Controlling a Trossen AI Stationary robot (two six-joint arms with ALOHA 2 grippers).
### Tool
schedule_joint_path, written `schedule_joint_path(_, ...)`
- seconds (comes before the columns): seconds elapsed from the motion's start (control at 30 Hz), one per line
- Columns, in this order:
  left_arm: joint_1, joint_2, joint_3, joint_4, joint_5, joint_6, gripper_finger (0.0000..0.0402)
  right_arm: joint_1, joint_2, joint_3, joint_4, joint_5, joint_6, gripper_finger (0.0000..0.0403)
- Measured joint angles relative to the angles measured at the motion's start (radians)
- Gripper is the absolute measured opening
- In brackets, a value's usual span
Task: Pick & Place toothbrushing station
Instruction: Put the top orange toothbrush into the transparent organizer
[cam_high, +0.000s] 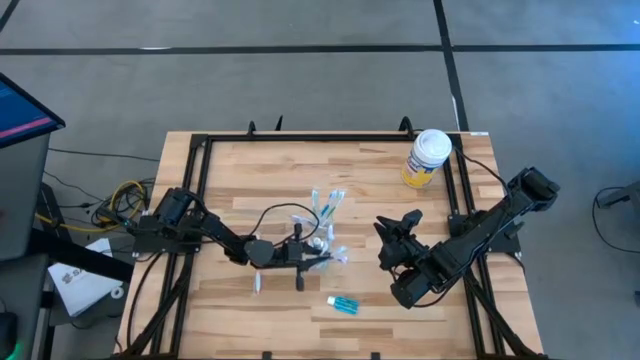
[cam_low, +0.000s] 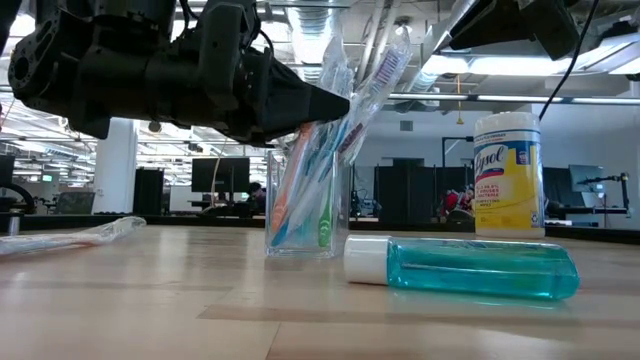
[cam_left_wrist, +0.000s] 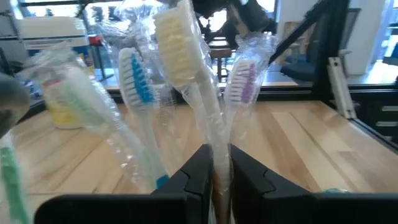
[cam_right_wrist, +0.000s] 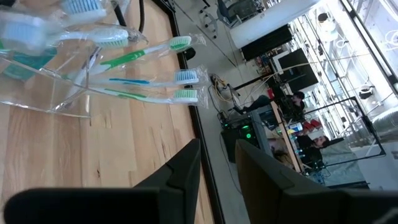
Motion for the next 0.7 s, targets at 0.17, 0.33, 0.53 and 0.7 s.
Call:
schedule_joint_path(0.17, 0.0, 0.0, 0.0, 0.014, 0.037, 0.001, 0.0047, 0.0, 0.0, 0.0, 0.0, 0.0, 0.0, 0.0093)
schedule_joint_path(0.33, 0.0, 0.0, 0.0, 0.028, 0.039, 0.001, 0.007, 0.0, 0.0, 0.0, 0.0, 0.0, 0.007, 0.0093)
schedule_joint_path(0.53, 0.0, 0.0, 0.002, 0.059, 0.04, 0.009, 0.0109, 0.0, 0.0, 0.0, 0.0, 0.0, 0.007, 0.0093)
schedule_joint_path(0.7, 0.0, 0.0, 0.002, 0.097, 0.041, 0.012, 0.014, 0.0, 0.0, 0.0, 0.0, 0.0, 0.008, 0.0093)
